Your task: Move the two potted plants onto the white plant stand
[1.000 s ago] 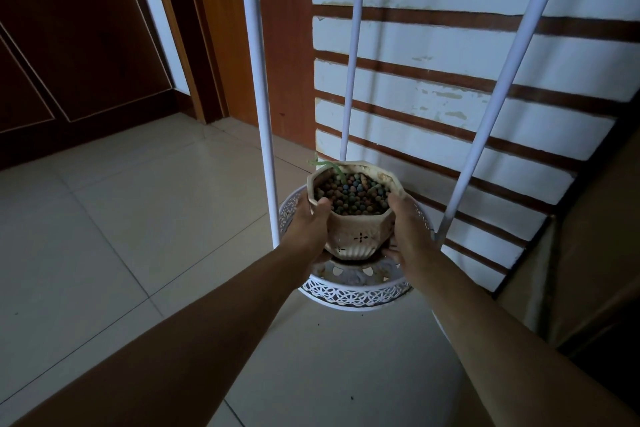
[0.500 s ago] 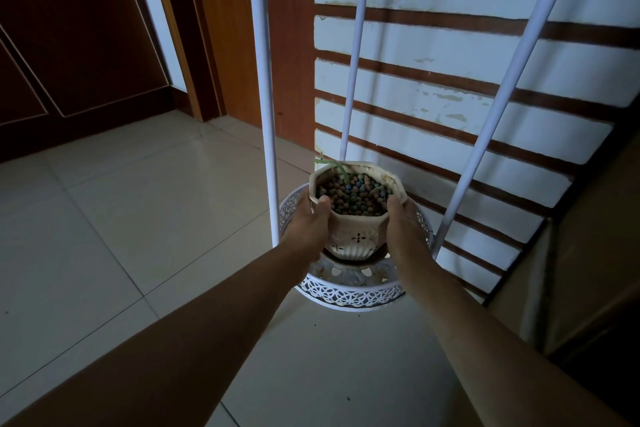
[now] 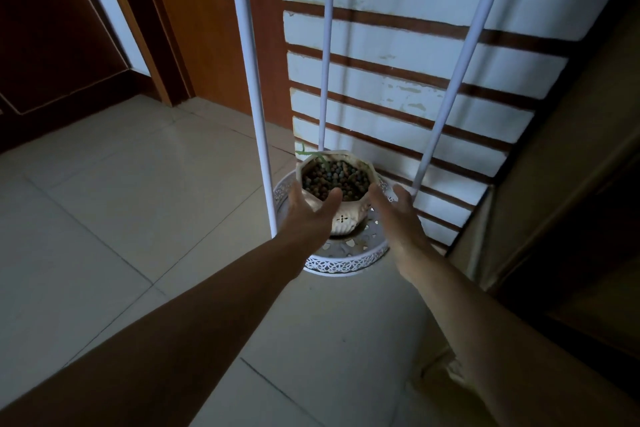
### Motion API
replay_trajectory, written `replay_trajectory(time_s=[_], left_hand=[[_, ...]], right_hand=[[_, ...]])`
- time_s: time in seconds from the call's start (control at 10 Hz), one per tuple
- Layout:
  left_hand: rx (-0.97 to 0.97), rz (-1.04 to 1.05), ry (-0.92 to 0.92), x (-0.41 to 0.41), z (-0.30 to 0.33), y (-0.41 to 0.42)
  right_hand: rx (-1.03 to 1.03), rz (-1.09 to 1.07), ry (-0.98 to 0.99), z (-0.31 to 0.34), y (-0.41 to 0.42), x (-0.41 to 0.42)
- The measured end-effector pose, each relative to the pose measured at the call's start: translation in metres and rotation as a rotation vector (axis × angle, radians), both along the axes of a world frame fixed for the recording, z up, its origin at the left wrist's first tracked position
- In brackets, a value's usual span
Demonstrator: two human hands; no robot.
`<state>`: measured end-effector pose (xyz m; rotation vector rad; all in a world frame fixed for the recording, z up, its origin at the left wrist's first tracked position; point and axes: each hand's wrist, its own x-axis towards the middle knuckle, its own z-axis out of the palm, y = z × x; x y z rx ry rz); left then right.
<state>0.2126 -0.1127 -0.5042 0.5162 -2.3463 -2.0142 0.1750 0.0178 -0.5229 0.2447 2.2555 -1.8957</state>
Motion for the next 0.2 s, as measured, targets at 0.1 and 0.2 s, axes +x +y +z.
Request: replay_trajectory(time_s=[0.1, 0.2], left_hand=[[-0.021, -0.092, -0.119, 0.020, 0.025, 0.003], [0.040, -0.076, -0.176, 0.036, 0.051, -0.002]], right_hand=[[0.017, -0.004, -0.017, 0.026, -0.003, 0.024], [0.053, -0.048, -0.065, 0.054, -0.006, 0.041]])
